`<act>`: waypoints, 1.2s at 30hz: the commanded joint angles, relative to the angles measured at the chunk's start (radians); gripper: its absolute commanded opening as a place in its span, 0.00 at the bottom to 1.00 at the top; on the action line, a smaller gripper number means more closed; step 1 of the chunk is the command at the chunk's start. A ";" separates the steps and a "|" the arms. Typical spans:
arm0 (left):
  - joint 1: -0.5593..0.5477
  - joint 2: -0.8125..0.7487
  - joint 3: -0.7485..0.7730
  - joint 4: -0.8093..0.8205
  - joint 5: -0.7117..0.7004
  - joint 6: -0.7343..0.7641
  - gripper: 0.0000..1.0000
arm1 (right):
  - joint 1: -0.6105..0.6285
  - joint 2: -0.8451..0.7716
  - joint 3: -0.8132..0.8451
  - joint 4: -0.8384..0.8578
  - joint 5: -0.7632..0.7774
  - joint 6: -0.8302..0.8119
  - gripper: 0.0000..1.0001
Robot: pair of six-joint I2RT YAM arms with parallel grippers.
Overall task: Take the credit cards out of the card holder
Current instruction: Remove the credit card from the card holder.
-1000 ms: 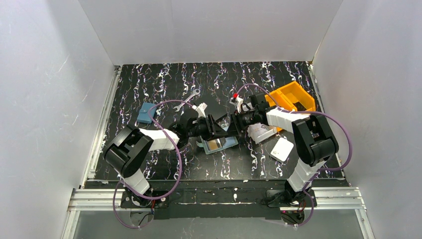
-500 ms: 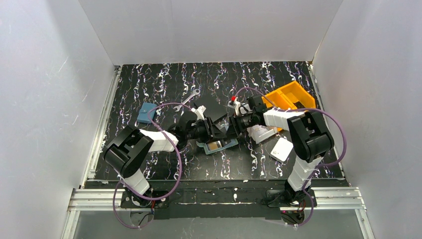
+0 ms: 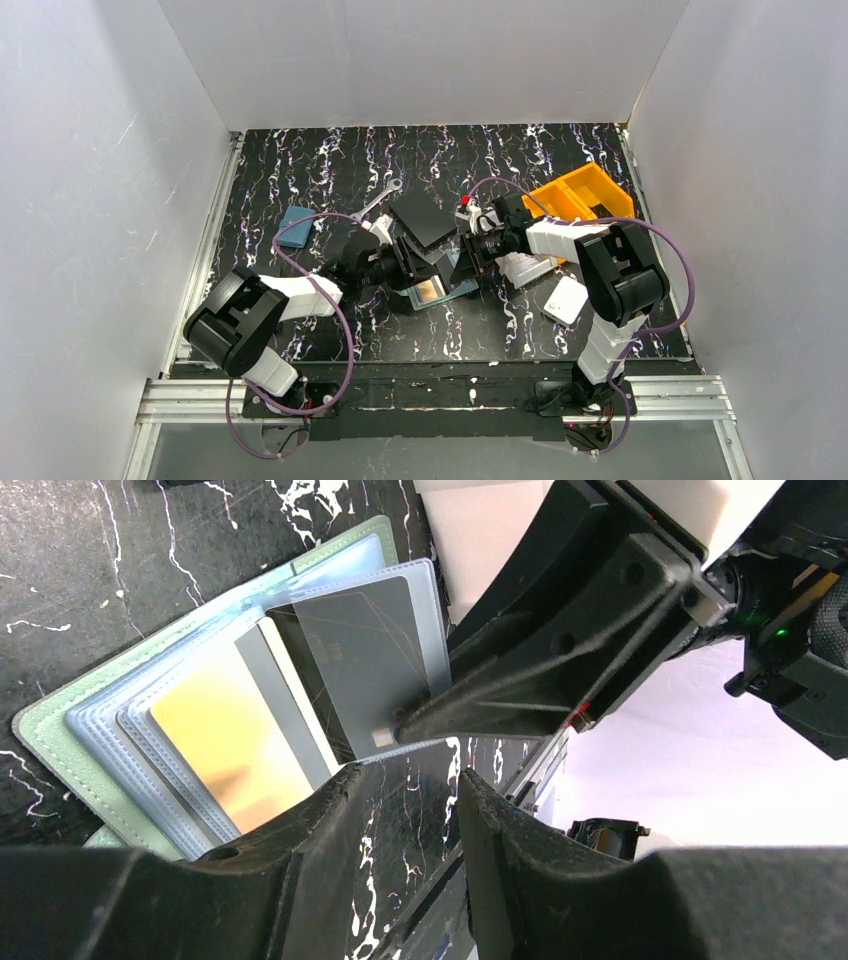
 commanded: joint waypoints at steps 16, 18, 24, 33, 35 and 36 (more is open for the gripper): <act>0.003 -0.067 -0.055 0.147 0.012 -0.032 0.39 | -0.018 -0.110 -0.057 0.154 -0.057 0.132 0.01; 0.003 -0.069 -0.061 0.154 0.010 -0.035 0.40 | -0.020 -0.111 -0.063 0.180 -0.099 0.155 0.01; 0.003 -0.091 -0.075 0.165 -0.001 -0.028 0.45 | -0.029 -0.121 -0.083 0.264 -0.191 0.219 0.01; 0.007 -0.108 -0.096 0.168 -0.017 -0.010 0.46 | -0.035 -0.134 -0.110 0.362 -0.274 0.282 0.01; 0.013 -0.120 -0.103 0.168 -0.020 -0.006 0.46 | -0.038 -0.132 -0.112 0.372 -0.288 0.289 0.01; 0.017 -0.128 -0.106 0.168 -0.023 -0.004 0.46 | -0.038 -0.131 -0.112 0.377 -0.291 0.293 0.01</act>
